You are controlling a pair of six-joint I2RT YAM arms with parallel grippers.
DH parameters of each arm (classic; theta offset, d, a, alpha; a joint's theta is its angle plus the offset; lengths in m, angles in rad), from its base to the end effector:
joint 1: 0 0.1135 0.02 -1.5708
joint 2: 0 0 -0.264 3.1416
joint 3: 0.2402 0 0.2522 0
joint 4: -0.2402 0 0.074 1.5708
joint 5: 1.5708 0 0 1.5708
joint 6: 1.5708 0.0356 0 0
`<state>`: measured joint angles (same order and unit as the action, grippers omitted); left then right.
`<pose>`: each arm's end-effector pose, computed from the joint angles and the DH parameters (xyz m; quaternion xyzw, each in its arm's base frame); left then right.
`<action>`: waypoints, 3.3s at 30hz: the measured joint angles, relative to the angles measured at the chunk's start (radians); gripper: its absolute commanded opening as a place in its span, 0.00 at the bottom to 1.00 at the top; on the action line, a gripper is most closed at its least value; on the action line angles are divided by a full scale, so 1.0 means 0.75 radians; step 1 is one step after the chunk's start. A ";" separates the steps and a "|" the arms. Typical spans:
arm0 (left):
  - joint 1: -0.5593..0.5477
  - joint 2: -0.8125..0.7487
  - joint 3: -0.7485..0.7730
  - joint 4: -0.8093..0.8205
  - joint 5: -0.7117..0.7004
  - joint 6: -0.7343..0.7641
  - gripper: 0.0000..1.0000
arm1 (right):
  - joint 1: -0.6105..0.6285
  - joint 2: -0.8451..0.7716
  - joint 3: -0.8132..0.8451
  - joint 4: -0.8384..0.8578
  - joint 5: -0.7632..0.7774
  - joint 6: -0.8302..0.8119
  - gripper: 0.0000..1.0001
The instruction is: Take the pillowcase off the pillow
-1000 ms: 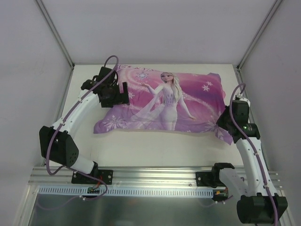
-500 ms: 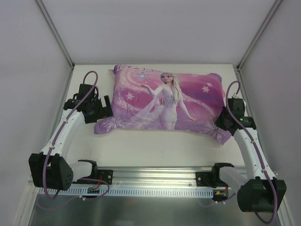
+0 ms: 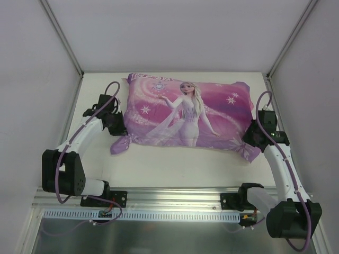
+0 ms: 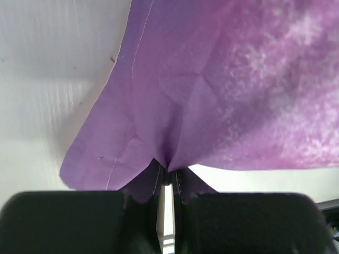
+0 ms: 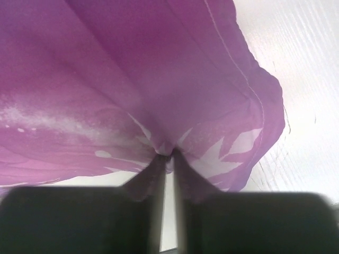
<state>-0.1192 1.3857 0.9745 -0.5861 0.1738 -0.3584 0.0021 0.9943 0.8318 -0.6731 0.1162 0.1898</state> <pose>0.2764 -0.0393 0.2385 -0.0896 0.9517 -0.1475 0.2541 0.2009 -0.0037 0.2733 0.1081 0.9256 -0.0196 0.3623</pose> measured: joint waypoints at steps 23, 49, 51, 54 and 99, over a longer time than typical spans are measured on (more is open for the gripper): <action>0.013 -0.362 0.130 -0.136 0.026 -0.173 0.00 | -0.050 -0.092 0.009 -0.134 -0.058 -0.136 0.98; 0.196 -0.362 0.234 -0.234 -0.062 -0.242 0.00 | -0.033 -0.016 -0.082 -0.054 -0.309 -0.124 0.01; 0.196 -0.362 0.260 -0.250 -0.054 -0.242 0.00 | -0.032 -0.044 -0.058 -0.072 -0.297 -0.116 0.01; 0.196 -0.362 0.338 -0.287 -0.039 -0.242 0.00 | -0.032 -0.123 0.066 -0.136 -0.262 -0.112 0.01; 0.149 -0.154 0.729 -0.341 -0.142 0.000 0.87 | 0.178 0.174 0.665 -0.156 -0.045 -0.057 0.95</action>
<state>-0.0078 1.2701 1.5215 -0.8417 0.0669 -0.3584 0.1352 1.1252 1.3304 -0.7902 0.0826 0.1471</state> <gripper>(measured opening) 0.890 0.947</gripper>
